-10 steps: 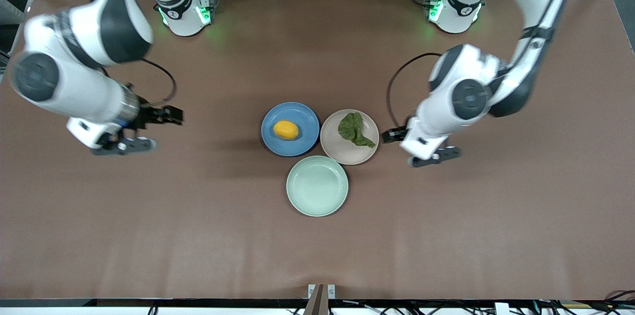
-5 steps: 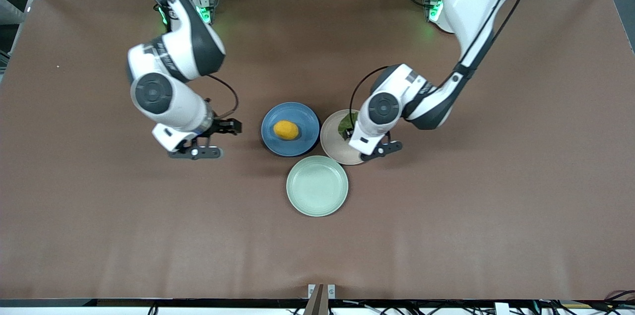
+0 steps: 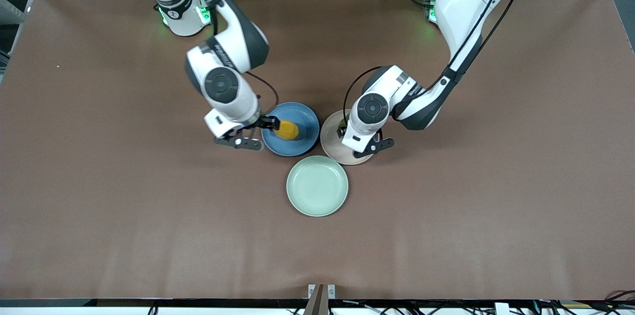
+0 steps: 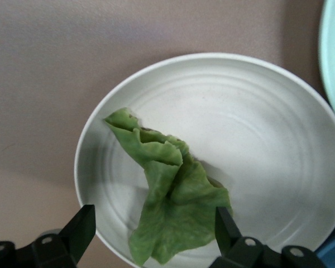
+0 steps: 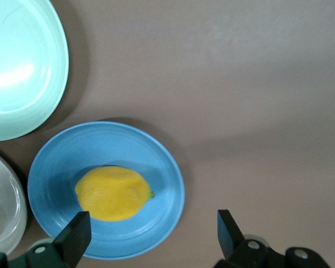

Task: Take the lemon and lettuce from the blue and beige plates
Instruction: 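Lower the right gripper onto the lemon while the left gripper lowers onto lettuce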

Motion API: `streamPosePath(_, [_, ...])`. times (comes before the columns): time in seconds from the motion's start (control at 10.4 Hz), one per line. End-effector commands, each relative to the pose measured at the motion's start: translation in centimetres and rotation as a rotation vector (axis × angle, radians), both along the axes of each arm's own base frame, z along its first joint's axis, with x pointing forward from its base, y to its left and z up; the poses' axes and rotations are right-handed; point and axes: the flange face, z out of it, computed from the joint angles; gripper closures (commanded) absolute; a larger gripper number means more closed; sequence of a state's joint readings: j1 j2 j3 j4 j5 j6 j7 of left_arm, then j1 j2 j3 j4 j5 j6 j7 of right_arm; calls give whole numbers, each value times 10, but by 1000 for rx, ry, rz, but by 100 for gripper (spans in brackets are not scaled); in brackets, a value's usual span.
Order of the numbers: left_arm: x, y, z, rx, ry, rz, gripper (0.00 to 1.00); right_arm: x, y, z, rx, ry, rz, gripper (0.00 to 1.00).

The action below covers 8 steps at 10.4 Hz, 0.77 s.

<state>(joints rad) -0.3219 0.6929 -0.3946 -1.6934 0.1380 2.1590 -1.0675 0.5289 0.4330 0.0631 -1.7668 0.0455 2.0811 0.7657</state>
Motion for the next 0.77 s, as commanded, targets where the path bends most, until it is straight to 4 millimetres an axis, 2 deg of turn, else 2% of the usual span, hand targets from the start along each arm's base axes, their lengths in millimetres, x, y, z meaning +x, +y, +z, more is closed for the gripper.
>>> streamPosePath(0.0, [-4,-15,-15,-5,-18,19,10,5,-2,-15,0,4,-67,0])
streamPosePath(0.1, [-5,-16,-20,1,-14,43,11,5,0,-24,9,16,-111,0])
streamPosePath(0.19, [-5,-15,-21,1,-12,43,22,6,5,-29,42,25,-159,0])
streamPosePath(0.29, [-6,-16,-22,1,-13,41,44,0,17,-38,59,27,-164,0])
streamPosePath(0.38, [-8,-19,-22,2,-14,35,61,-1,21,-45,58,23,-192,0])
streamPosePath(0.58, [-6,-17,-19,2,-17,37,100,-10,38,-52,57,19,-200,0])
streamPosePath(0.67, [-2,-13,-10,8,-21,44,100,-11,38,-58,52,21,-199,0])
